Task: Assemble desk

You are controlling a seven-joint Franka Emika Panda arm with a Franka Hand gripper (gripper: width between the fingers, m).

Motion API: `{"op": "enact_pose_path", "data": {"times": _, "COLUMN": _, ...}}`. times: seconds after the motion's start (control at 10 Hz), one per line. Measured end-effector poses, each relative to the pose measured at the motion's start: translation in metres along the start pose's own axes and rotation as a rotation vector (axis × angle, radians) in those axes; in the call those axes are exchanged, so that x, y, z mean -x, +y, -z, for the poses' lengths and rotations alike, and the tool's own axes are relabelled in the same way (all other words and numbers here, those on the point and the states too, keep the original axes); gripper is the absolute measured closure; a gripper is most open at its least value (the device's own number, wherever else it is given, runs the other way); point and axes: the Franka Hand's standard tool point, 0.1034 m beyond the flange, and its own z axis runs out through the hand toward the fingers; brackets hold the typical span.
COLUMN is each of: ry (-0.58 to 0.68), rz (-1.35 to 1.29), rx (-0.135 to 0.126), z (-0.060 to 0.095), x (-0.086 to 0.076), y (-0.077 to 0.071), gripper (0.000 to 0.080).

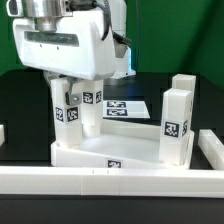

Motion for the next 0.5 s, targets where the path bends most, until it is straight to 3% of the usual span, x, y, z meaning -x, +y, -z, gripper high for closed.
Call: {"op": "enact_pose_path", "data": {"times": 0.5, "ry": -0.026, "rz": -0.331, "rx": 0.010, "z": -0.0002, "x": 0.0011, "y": -0.0006, "gripper": 0.0510}}
